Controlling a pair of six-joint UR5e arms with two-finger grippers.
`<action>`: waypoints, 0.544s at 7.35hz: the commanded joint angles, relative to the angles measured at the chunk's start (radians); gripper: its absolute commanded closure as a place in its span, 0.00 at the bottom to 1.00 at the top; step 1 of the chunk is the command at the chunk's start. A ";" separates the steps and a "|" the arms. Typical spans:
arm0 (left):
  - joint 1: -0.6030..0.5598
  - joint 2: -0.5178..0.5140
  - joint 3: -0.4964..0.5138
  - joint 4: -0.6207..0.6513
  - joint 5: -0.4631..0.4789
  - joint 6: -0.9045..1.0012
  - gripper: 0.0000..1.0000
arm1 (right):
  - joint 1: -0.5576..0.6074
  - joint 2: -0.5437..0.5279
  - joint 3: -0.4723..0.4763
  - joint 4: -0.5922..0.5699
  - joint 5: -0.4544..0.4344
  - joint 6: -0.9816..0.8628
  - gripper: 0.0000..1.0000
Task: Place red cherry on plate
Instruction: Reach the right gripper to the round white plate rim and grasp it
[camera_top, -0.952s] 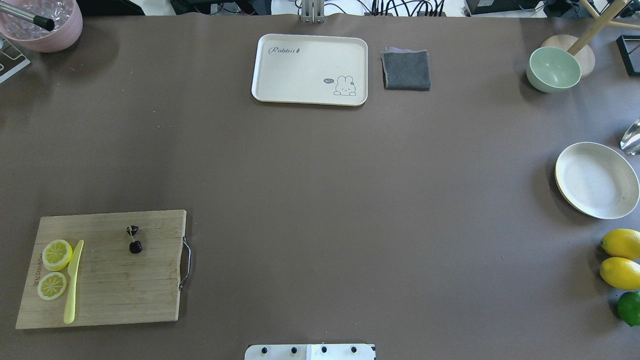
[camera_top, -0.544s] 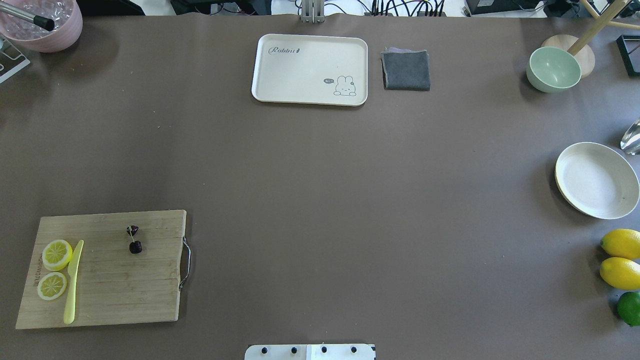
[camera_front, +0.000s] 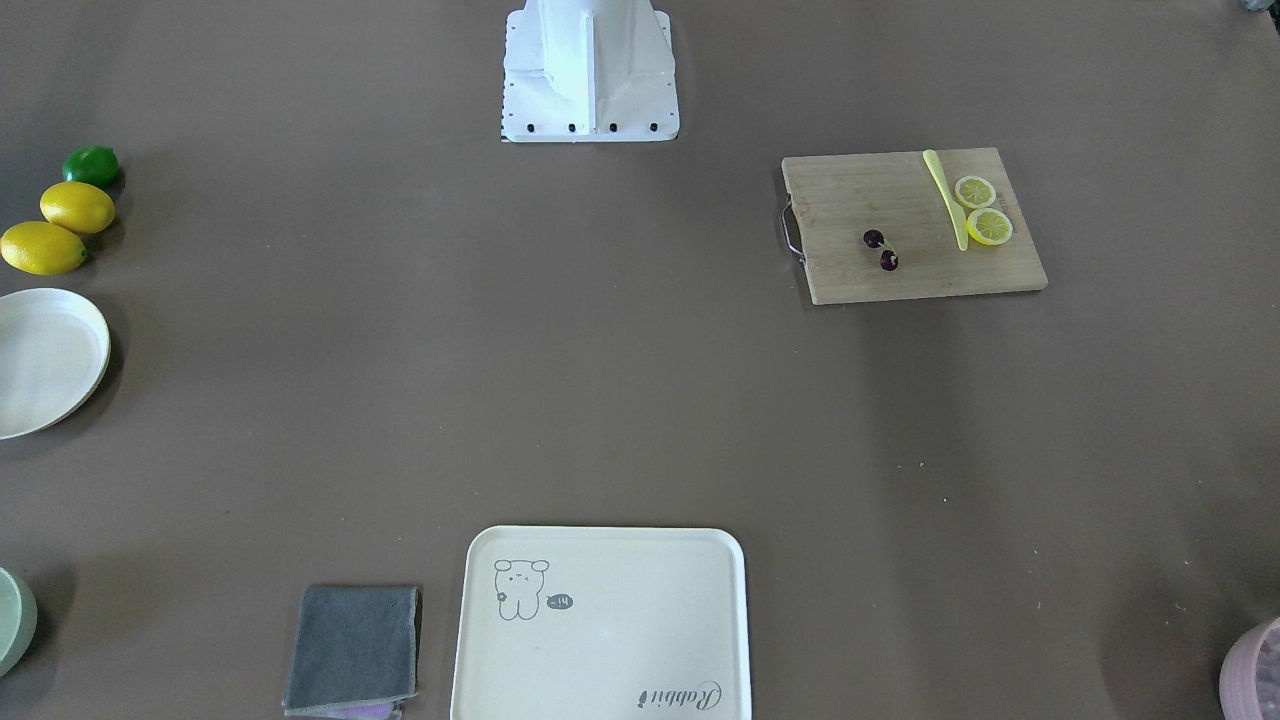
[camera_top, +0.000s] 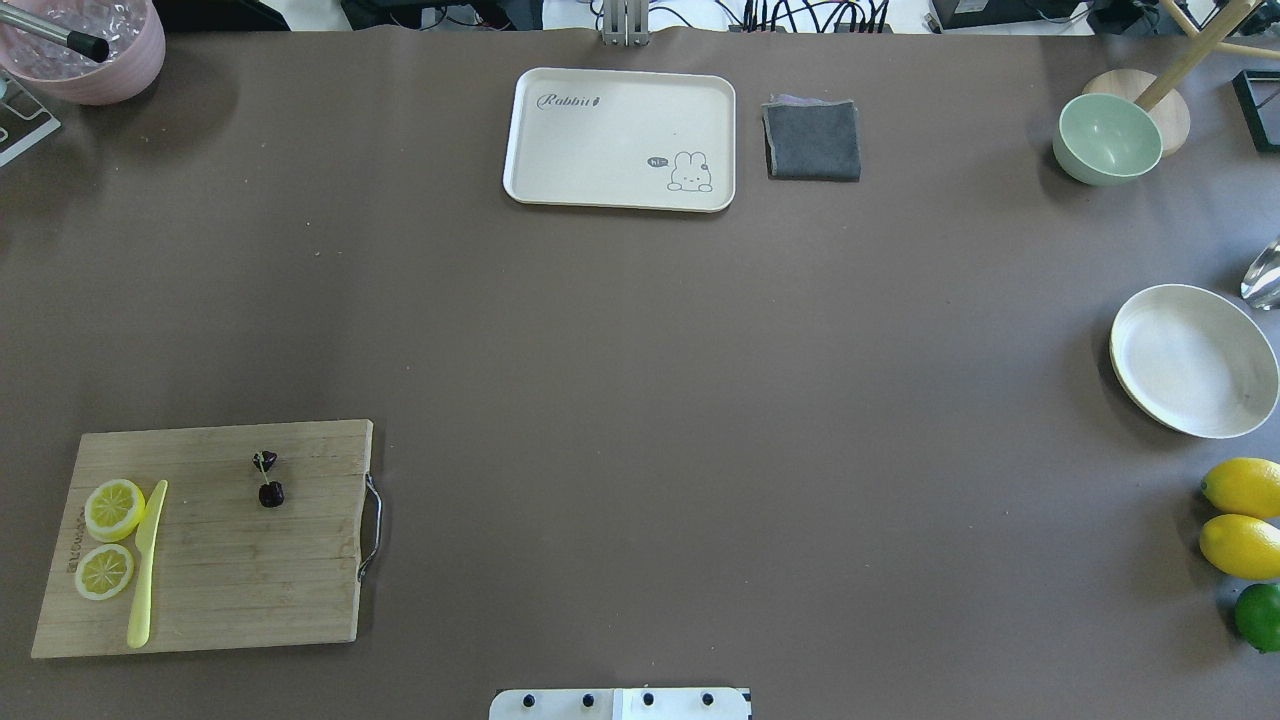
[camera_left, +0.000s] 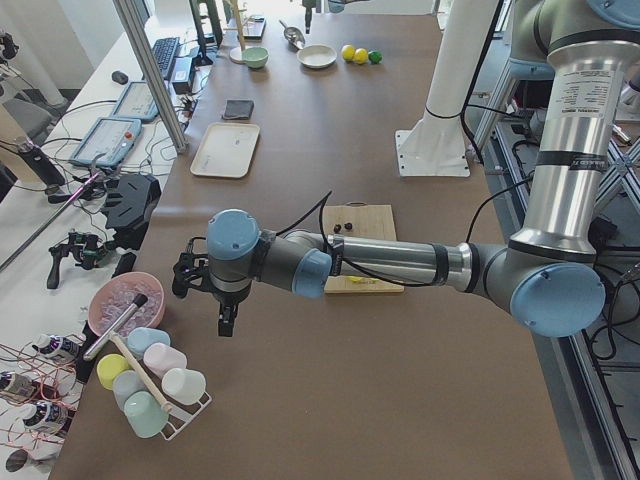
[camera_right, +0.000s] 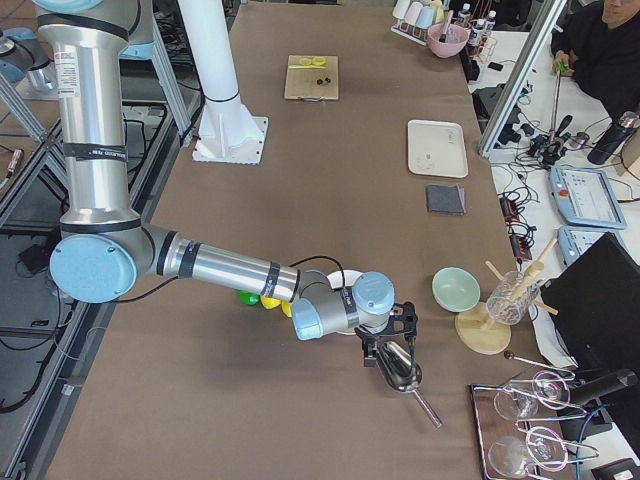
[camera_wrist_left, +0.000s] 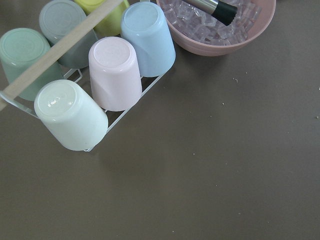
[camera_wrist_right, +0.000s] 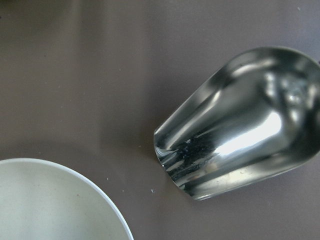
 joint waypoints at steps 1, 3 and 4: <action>0.001 0.000 -0.002 0.000 0.000 0.000 0.02 | -0.055 -0.004 0.001 0.005 0.001 -0.002 0.00; 0.000 -0.003 -0.002 0.000 0.000 0.000 0.02 | -0.089 -0.015 0.001 0.022 0.001 -0.006 0.00; 0.001 -0.003 -0.002 -0.001 0.000 0.000 0.02 | -0.100 -0.045 -0.005 0.097 0.002 0.000 0.00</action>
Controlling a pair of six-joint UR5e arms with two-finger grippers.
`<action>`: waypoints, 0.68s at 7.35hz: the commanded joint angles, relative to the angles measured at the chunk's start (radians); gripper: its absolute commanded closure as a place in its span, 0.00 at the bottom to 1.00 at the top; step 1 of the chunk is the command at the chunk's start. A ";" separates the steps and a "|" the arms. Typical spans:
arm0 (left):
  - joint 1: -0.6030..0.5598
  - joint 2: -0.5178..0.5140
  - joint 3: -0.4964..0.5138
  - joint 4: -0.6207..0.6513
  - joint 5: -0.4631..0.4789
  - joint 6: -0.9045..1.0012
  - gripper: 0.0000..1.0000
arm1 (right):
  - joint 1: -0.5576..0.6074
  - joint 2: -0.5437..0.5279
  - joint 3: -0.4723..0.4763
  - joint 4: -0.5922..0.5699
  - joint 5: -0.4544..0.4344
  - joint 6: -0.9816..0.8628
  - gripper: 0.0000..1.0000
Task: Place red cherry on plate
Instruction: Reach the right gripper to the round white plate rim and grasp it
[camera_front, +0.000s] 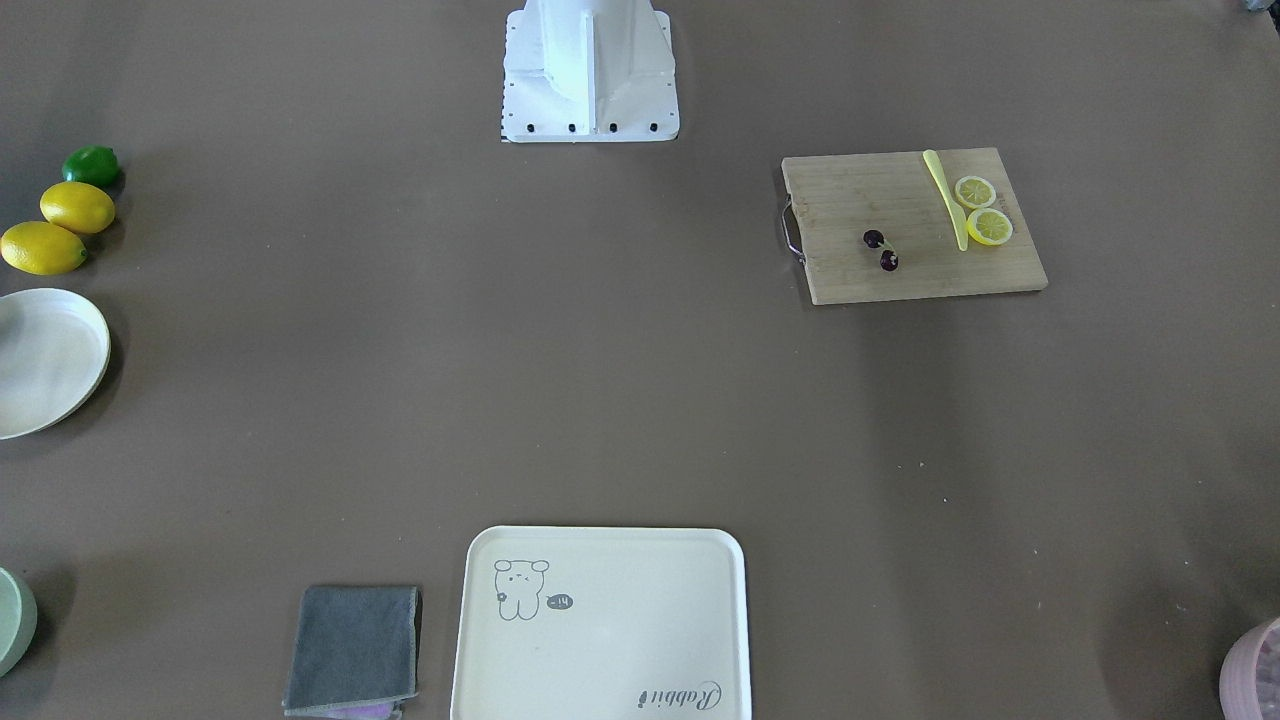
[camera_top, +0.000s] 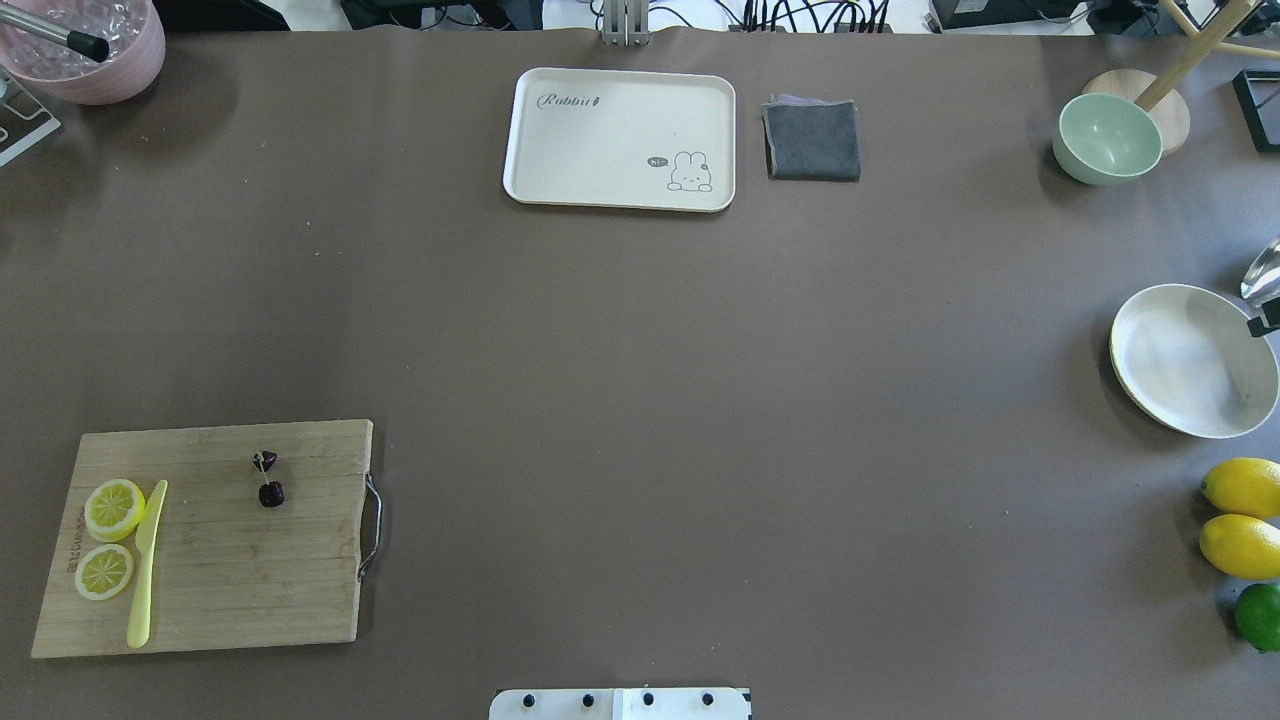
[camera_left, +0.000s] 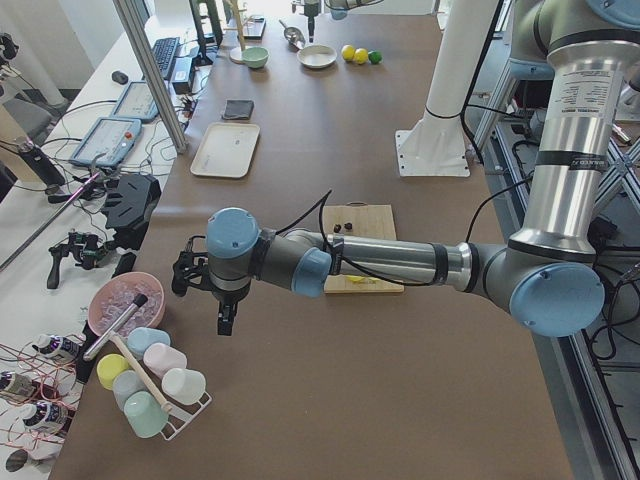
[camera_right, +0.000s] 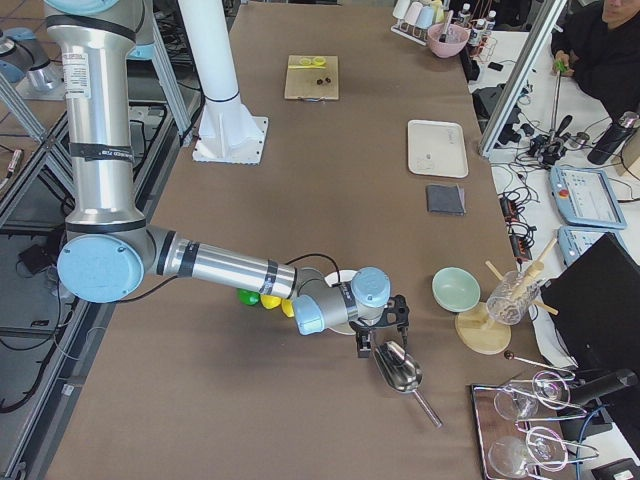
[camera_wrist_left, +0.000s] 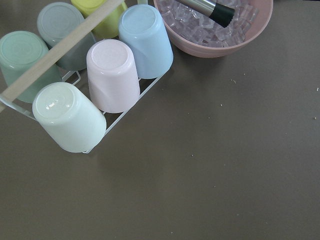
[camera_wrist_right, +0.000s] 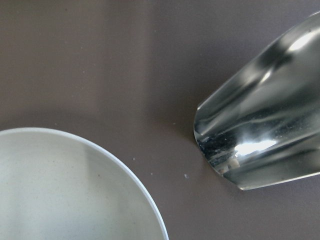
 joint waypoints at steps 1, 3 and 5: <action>0.001 -0.001 0.000 0.000 0.000 0.000 0.02 | -0.020 -0.038 -0.006 0.074 0.001 0.001 0.01; -0.001 -0.002 0.000 0.000 0.000 0.000 0.02 | -0.028 -0.046 -0.006 0.076 0.001 -0.002 0.04; -0.001 -0.005 0.001 0.000 0.000 0.000 0.02 | -0.028 -0.049 -0.003 0.079 0.000 0.001 0.71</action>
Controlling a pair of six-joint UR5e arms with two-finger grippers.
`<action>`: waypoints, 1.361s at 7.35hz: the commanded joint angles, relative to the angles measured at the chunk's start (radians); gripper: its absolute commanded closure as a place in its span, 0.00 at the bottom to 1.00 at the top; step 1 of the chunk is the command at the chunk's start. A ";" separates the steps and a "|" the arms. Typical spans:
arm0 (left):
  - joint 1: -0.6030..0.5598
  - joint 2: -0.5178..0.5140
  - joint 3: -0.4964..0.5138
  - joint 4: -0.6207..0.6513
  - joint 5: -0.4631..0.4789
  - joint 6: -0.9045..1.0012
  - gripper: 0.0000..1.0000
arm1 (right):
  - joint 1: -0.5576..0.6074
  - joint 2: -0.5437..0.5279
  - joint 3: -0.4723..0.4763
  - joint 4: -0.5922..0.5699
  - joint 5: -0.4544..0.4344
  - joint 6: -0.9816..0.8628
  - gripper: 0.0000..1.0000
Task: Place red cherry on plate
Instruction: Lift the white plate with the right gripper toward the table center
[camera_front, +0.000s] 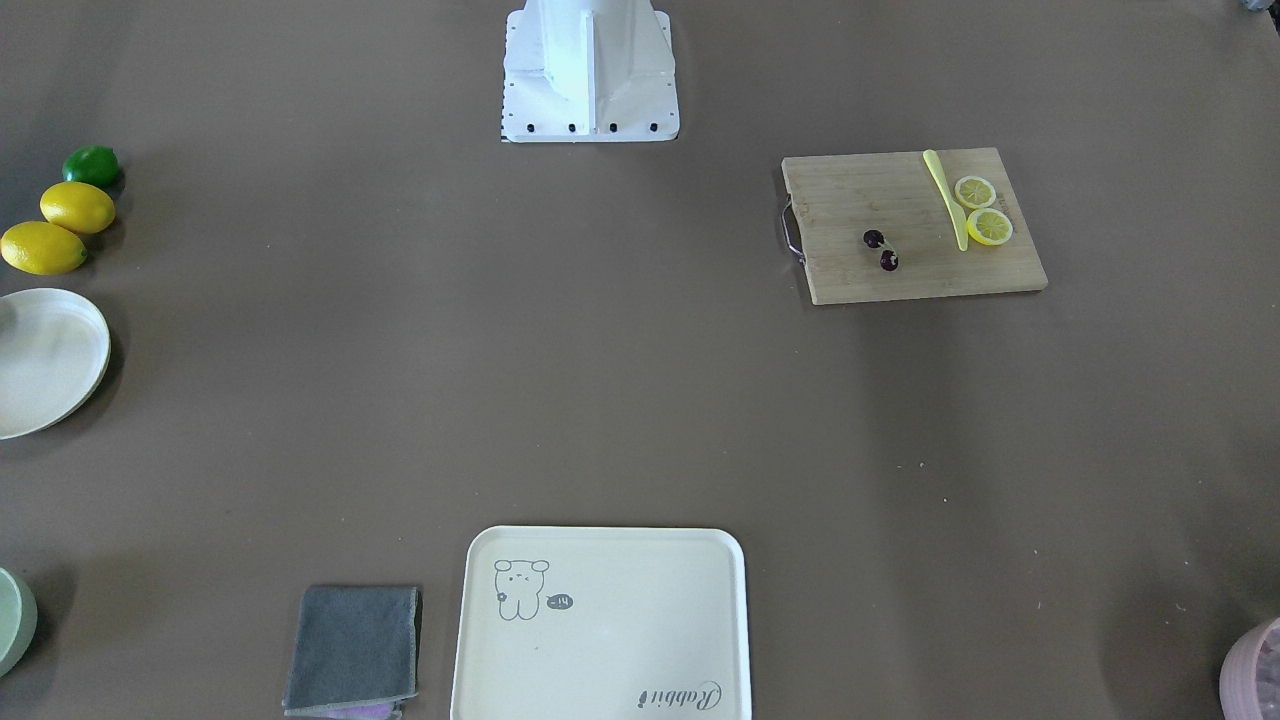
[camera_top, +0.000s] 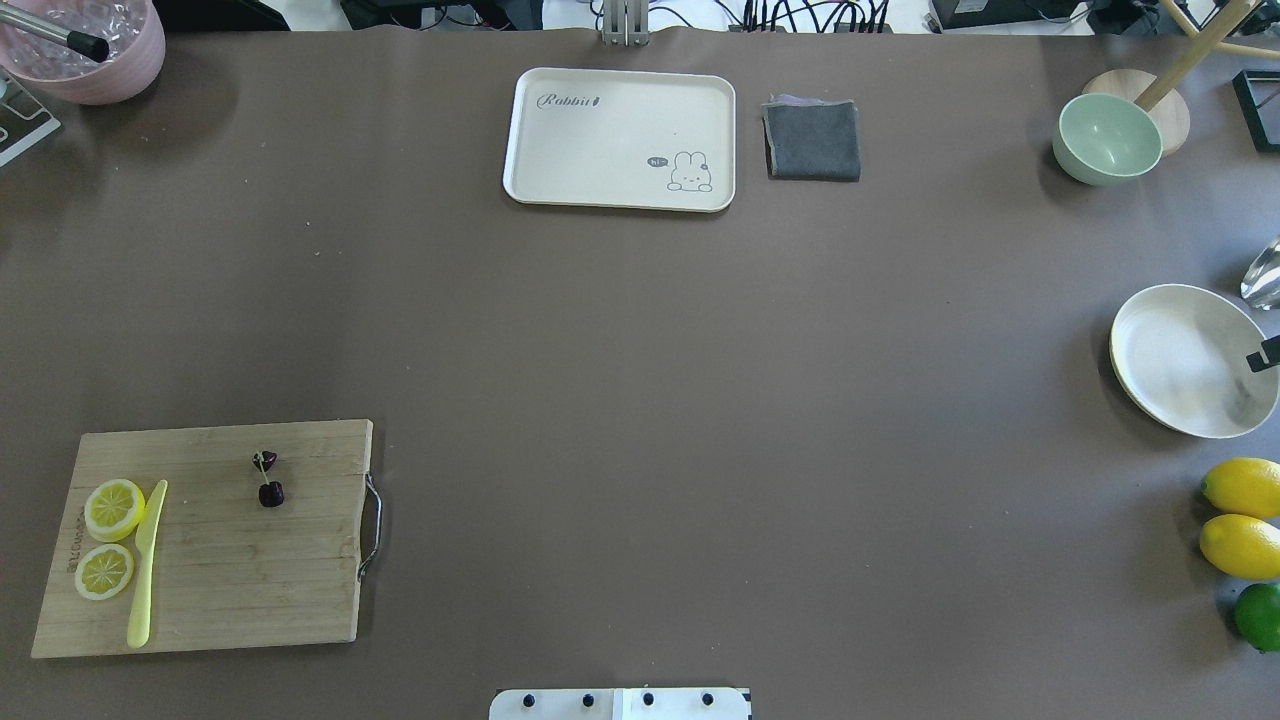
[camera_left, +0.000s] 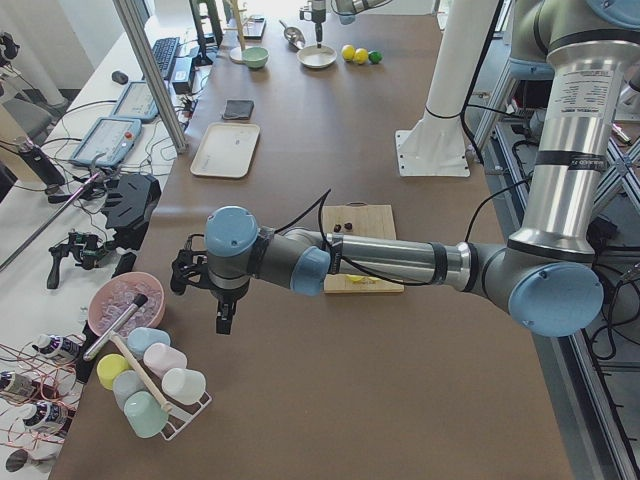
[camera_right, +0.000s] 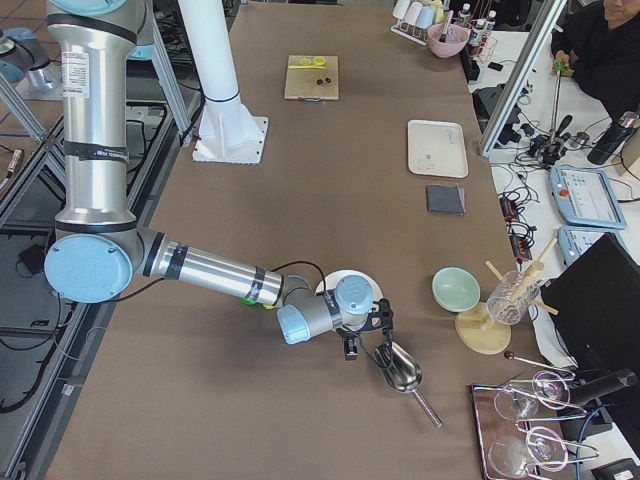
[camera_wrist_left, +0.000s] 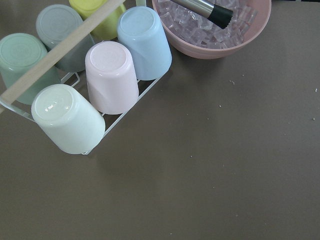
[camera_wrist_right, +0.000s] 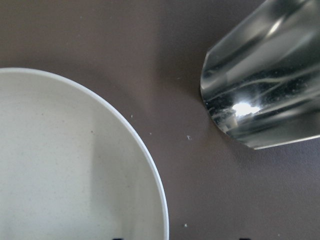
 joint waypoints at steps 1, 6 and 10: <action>0.001 -0.001 -0.001 -0.001 0.000 0.000 0.02 | -0.001 -0.002 0.016 0.002 -0.004 0.004 0.99; 0.000 -0.001 -0.002 -0.003 0.000 0.000 0.02 | -0.001 0.000 0.030 0.001 0.000 0.062 1.00; 0.000 -0.012 -0.002 0.000 0.000 -0.002 0.02 | 0.036 0.012 0.146 -0.008 0.072 0.269 1.00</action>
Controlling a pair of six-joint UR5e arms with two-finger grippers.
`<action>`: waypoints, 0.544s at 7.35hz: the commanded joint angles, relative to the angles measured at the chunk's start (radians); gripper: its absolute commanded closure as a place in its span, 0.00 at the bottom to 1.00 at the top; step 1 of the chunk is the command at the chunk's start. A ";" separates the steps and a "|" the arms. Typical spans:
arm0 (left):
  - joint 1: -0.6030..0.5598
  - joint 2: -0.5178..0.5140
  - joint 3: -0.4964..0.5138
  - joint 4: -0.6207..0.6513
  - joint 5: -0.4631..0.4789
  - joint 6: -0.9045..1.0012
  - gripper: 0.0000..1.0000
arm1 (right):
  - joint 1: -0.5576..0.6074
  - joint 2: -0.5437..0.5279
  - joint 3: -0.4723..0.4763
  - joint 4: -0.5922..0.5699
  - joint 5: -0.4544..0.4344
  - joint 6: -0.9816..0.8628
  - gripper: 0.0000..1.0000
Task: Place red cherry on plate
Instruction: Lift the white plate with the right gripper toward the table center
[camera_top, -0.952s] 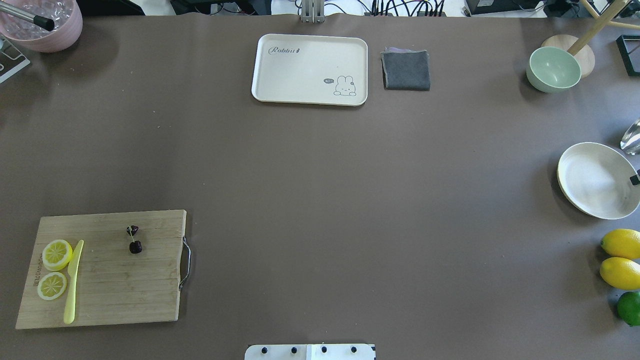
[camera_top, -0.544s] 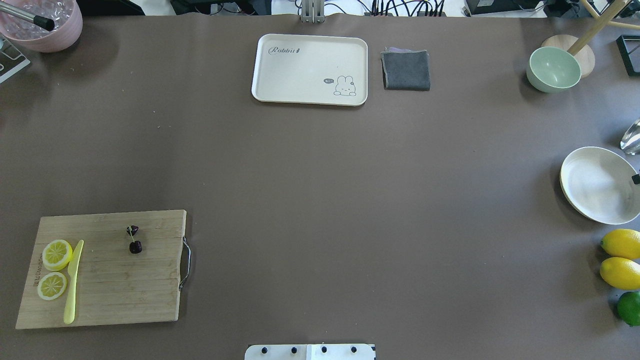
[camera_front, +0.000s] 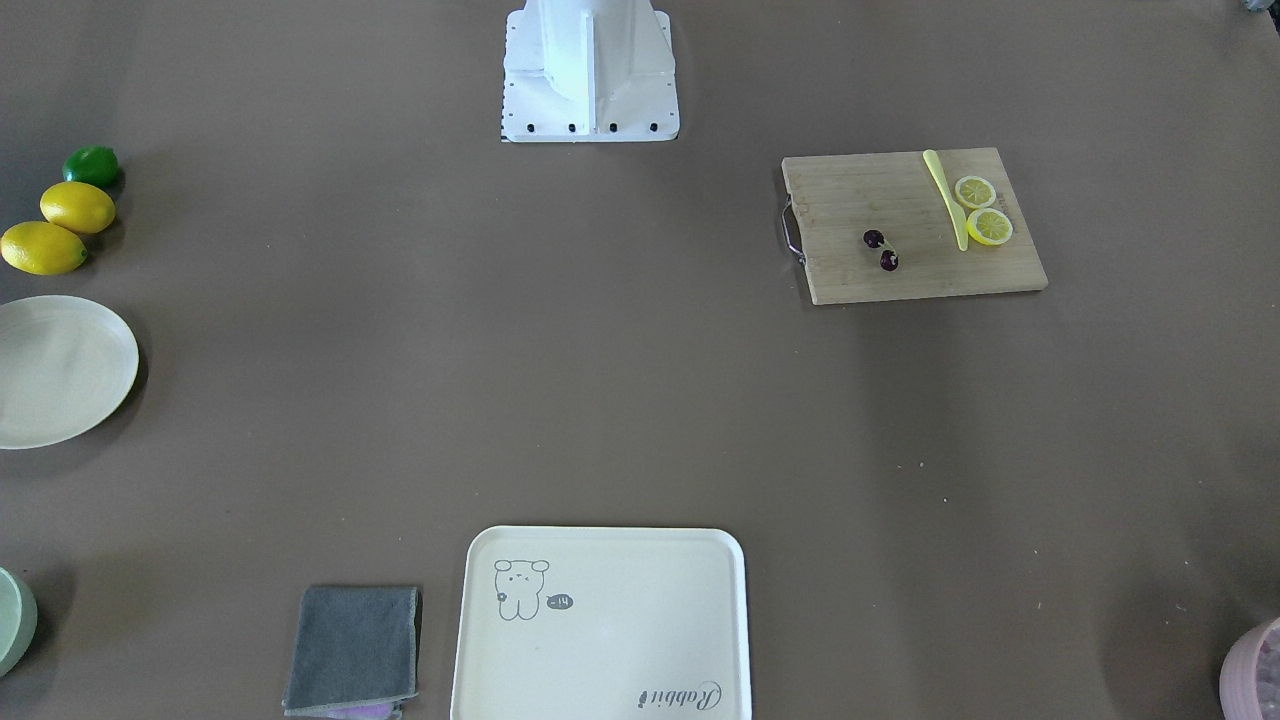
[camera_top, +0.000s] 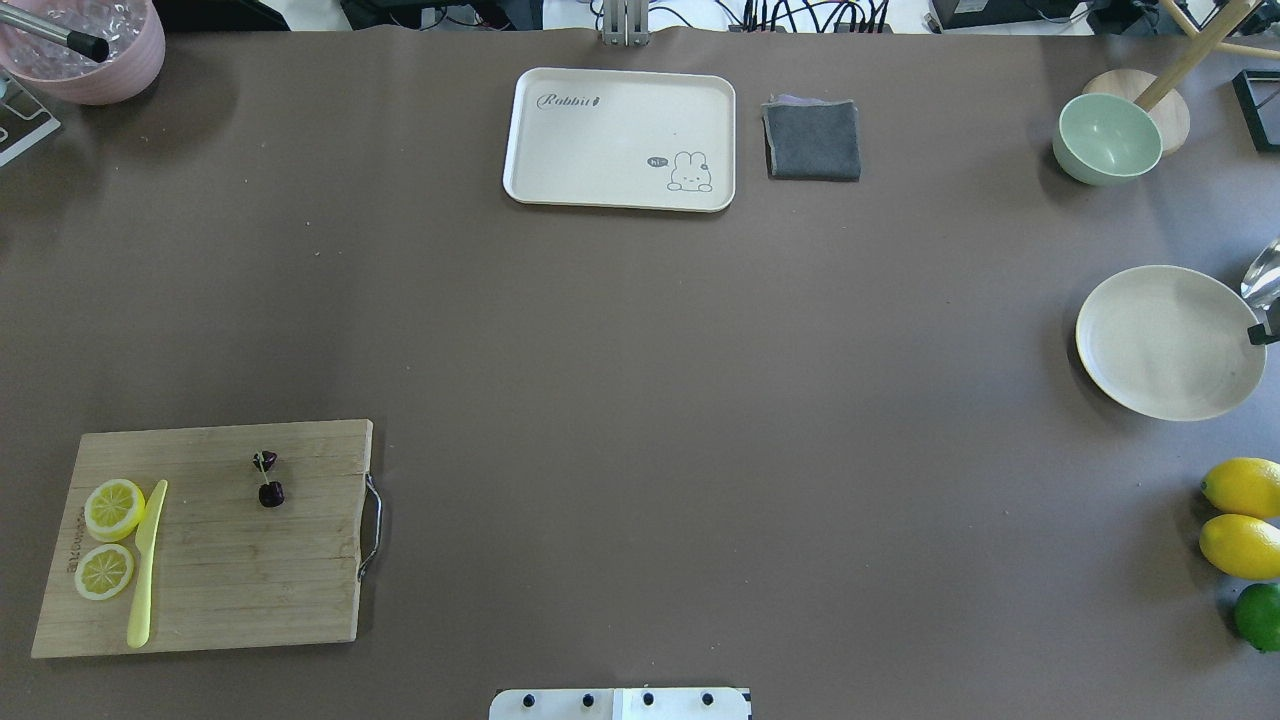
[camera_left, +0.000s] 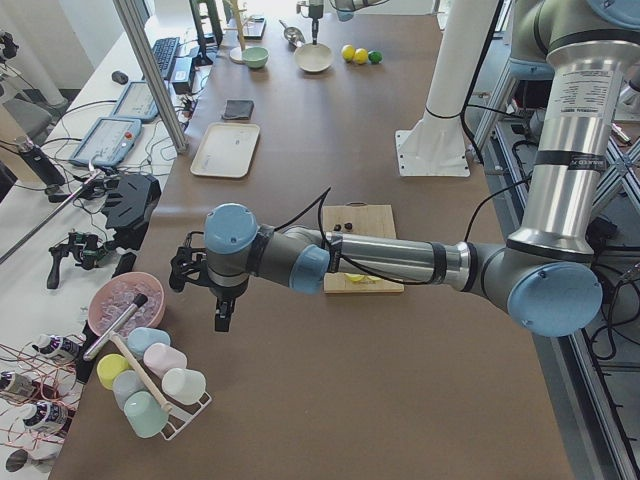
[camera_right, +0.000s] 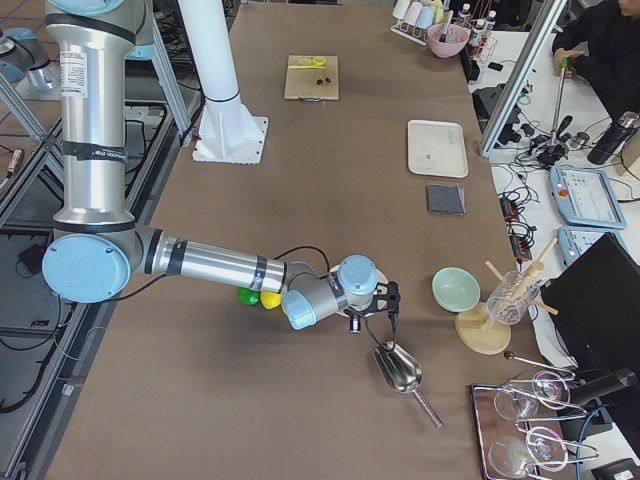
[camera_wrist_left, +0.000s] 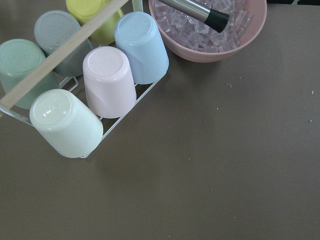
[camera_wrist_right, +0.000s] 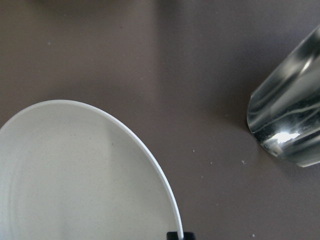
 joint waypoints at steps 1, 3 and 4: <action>0.001 -0.006 0.000 0.002 0.000 -0.003 0.02 | 0.015 0.017 0.044 -0.002 0.013 0.081 1.00; 0.001 -0.007 0.000 0.002 -0.002 -0.003 0.02 | -0.032 0.035 0.181 0.000 0.016 0.260 1.00; 0.001 -0.007 0.003 0.002 -0.002 -0.003 0.02 | -0.059 0.081 0.226 -0.005 0.019 0.330 1.00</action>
